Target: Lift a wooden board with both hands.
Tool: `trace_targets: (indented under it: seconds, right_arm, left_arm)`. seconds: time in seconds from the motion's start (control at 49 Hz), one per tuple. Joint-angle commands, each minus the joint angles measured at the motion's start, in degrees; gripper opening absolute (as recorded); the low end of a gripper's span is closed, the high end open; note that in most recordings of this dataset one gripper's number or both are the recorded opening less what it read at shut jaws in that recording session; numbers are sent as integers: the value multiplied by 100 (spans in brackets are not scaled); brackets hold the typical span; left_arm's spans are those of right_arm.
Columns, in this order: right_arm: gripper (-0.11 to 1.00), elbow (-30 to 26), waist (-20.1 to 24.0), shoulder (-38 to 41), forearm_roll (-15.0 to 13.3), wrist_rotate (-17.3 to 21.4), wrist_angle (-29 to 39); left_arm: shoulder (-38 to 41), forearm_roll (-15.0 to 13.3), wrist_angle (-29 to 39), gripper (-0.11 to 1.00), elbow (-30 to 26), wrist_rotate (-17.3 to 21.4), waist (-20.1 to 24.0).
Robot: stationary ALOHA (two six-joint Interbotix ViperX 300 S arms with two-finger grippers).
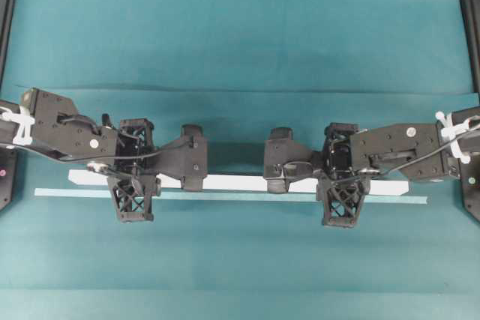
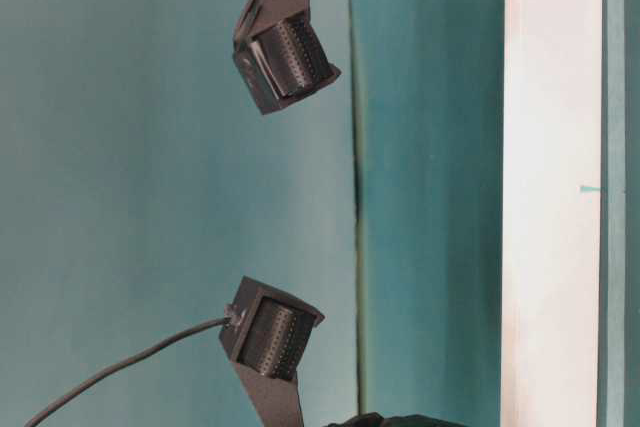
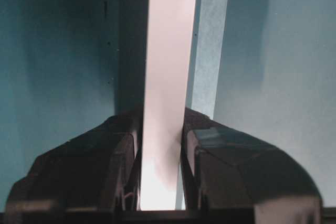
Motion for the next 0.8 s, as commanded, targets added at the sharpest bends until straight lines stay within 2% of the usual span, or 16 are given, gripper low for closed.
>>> trace_targets:
  seconds: [0.0, 0.163, 0.714, 0.775]
  right_arm:
    - [22, -9, 9, 35, -35, 9, -202]
    - [22, 35, -9, 9, -18, 62, -589]
    - [23, 44, -105, -18, 9, 44, -589]
    - [30, 44, -123, -18, 9, 53, -589]
  left_arm:
    - [-9, -26, -167, 18, -26, -53, -149]
    - [-18, -26, -308, 18, 9, -53, -141]
    - [-44, -35, -272, 18, 9, -26, -105]
    - [-44, -26, -255, 23, 9, -44, -105]
